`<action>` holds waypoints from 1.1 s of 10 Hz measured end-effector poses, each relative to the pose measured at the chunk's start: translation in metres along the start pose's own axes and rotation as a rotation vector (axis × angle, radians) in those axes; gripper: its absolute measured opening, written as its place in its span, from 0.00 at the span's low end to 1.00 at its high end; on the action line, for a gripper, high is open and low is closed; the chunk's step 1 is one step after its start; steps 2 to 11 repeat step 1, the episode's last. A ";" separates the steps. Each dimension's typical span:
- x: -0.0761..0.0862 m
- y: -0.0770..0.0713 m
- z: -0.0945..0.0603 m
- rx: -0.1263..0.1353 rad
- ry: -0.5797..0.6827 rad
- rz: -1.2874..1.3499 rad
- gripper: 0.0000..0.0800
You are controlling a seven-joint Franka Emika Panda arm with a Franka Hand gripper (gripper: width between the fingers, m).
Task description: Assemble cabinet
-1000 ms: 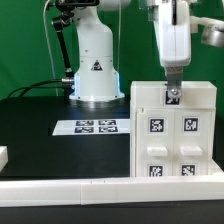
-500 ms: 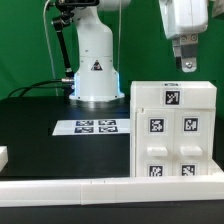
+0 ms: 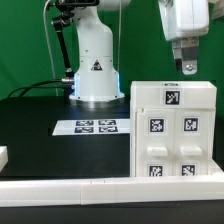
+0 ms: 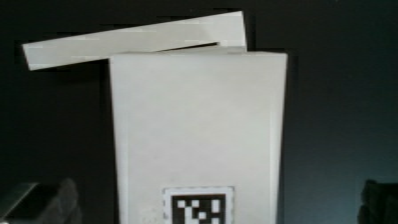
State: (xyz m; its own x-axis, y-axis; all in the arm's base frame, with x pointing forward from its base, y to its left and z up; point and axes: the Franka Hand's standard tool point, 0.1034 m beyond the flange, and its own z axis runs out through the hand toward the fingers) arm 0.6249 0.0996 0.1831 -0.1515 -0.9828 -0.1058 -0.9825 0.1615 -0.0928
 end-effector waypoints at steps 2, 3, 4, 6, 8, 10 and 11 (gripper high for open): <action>0.000 0.000 0.000 0.000 0.000 -0.002 1.00; 0.000 0.000 0.000 0.000 0.000 -0.002 1.00; 0.000 0.000 0.000 0.000 0.000 -0.002 1.00; 0.000 0.000 0.000 0.000 0.000 -0.002 1.00; 0.000 0.000 0.000 0.000 0.000 -0.002 1.00; 0.000 0.000 0.000 0.000 0.000 -0.002 1.00; 0.000 0.000 0.000 0.000 0.000 -0.002 1.00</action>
Offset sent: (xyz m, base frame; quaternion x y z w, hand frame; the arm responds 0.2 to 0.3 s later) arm 0.0000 0.0000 0.0000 0.0000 0.0000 0.0000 1.0000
